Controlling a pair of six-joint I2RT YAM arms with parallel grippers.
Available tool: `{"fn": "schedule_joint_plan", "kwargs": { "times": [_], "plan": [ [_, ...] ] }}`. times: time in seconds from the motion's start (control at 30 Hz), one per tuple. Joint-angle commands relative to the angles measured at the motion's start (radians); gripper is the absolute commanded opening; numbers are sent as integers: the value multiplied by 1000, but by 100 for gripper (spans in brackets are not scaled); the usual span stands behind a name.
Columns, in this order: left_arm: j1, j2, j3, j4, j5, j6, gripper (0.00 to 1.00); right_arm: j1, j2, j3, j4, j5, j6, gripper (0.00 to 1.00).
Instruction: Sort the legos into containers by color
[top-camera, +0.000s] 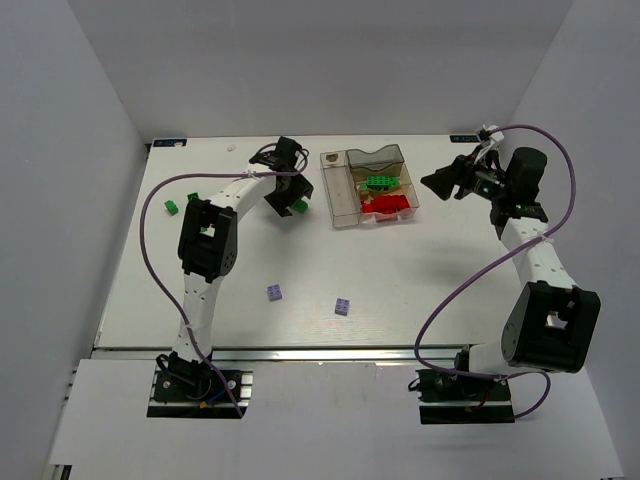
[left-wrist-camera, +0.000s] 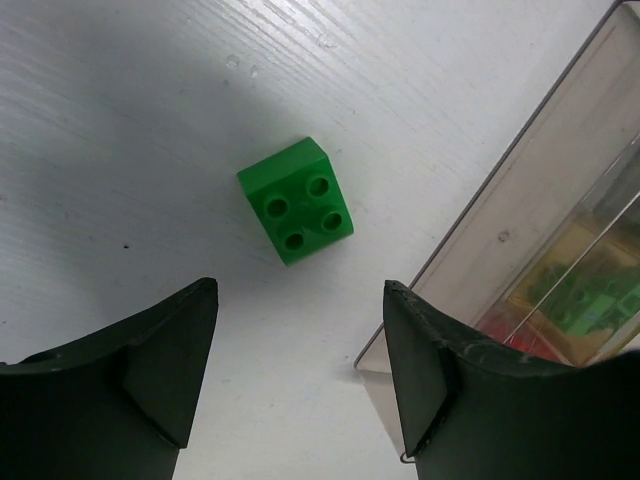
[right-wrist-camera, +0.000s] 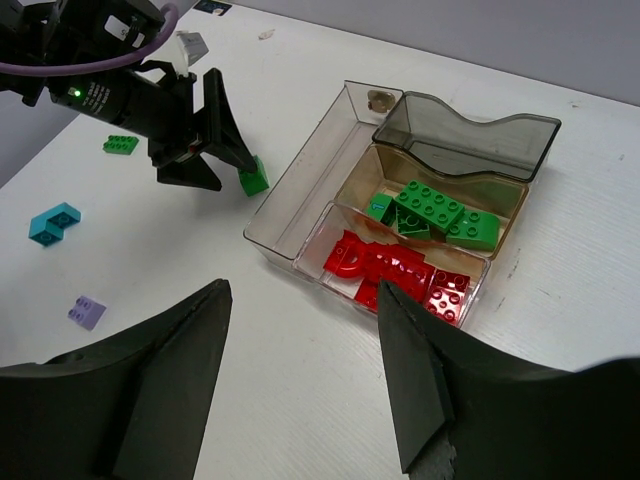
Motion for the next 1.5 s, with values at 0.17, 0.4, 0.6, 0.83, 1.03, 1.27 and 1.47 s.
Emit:
{"fn": "schedule_joint_plan", "kwargs": {
  "times": [0.17, 0.4, 0.6, 0.83, 1.03, 1.27, 1.47],
  "plan": [
    [-1, 51, 153, -60, -38, -46, 76, -12, -41, -8, 26, -17, -10, 66],
    [18, 92, 176, -64, -28, -50, 71, -19, -49, -20, 34, -17, 2, 66],
    [18, 97, 152, -75, -25, -46, 70, -28, -46, -23, 35, -14, 3, 66],
    [27, 138, 184, -81, -35, -49, 58, -29, -44, -26, 41, -16, 10, 66],
    [27, 157, 188, -98, -28, -44, 37, -34, -52, -34, 41, -13, 13, 65],
    [4, 27, 126, 38, 25, 201, 7, -40, -62, -37, 31, -16, 2, 65],
    [-28, -268, -155, 546, 344, 486, 1, -40, -53, -40, 29, -22, 2, 65]
  ]
}}
